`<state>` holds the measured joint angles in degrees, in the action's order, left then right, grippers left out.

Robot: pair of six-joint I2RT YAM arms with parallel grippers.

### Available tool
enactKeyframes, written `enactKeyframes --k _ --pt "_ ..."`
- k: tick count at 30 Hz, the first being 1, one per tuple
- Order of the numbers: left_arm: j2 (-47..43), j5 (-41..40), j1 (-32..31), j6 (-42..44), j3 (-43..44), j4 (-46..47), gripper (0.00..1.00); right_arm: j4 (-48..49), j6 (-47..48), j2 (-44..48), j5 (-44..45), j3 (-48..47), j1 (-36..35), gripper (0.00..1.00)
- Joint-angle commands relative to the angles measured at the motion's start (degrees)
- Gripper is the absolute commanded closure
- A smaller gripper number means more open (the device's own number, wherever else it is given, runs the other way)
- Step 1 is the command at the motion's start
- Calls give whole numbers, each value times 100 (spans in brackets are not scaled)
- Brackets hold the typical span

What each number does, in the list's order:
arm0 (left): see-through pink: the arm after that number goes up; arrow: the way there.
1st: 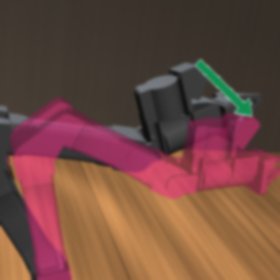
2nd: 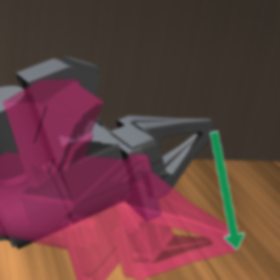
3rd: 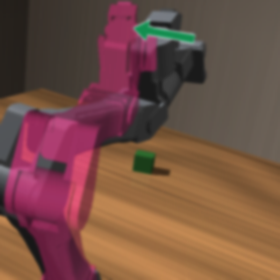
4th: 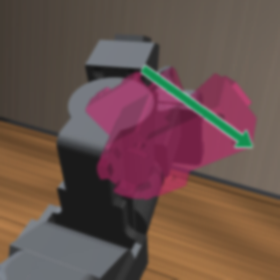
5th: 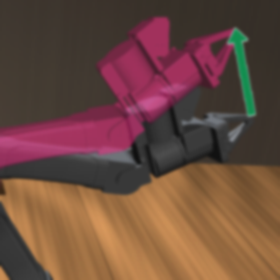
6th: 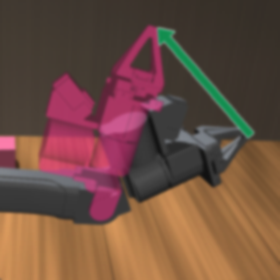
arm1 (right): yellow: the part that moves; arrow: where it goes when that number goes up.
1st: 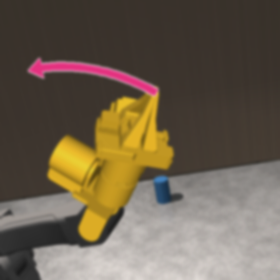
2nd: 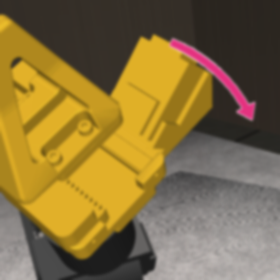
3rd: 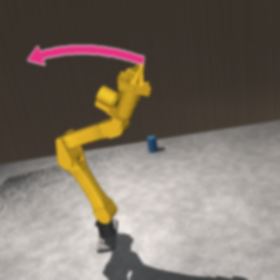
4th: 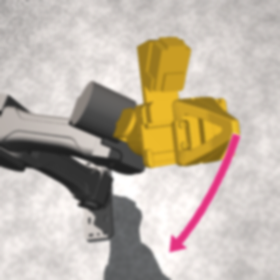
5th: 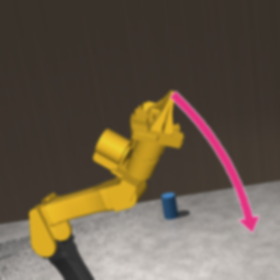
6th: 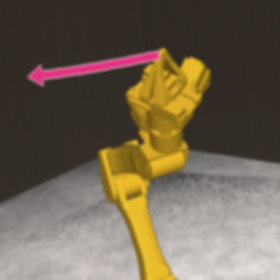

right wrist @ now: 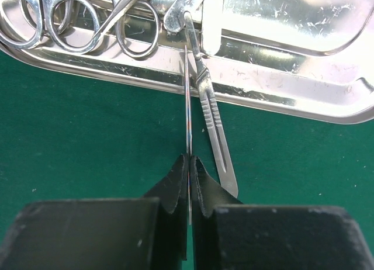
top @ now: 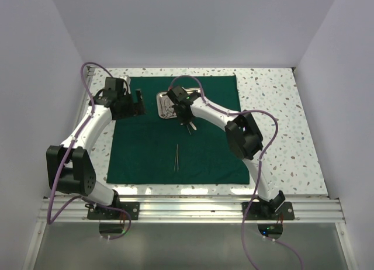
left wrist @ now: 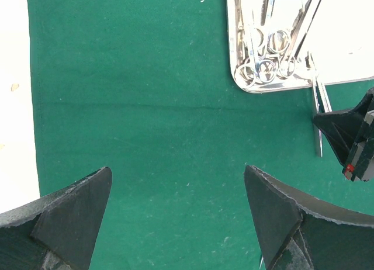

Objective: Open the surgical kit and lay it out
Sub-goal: Pick up the medical item from the container, then place the medical item in the surgical kit.

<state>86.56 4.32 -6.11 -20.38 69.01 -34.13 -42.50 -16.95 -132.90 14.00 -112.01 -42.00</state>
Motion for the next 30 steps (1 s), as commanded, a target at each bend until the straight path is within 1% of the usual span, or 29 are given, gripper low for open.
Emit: enactKeyframes --k 1,3,7,10,13,15,19,23,25,30 --pt "-43 131 31 69 183 73 1 -31 -36 254 103 -32 -19 100" --pt "-69 166 22 61 174 82 1 22 -98 431 103 -76 -19 100" --pt "-122 245 13 -18 86 178 1 -214 -458 800 103 -374 -124 100" --pt "-114 298 22 -36 42 222 1 -259 -923 1160 -20 -191 -186 100" --pt "-113 271 22 -71 60 240 1 -58 -1353 1599 -90 388 -291 100" --pt "-122 271 22 -97 60 249 1 5 -1477 1819 -99 819 -388 100" --pt "-166 263 13 -124 95 223 1 5 -1837 2022 -160 1382 -598 100" --pt "-289 157 22 -115 182 170 1 268 -2295 2180 -476 2356 -660 100" --pt "-350 87 22 -63 218 161 1 400 -2462 2268 -477 2612 -756 100" --pt "-193 -185 13 69 701 -181 1 681 -3014 2506 -328 3272 -1064 100"
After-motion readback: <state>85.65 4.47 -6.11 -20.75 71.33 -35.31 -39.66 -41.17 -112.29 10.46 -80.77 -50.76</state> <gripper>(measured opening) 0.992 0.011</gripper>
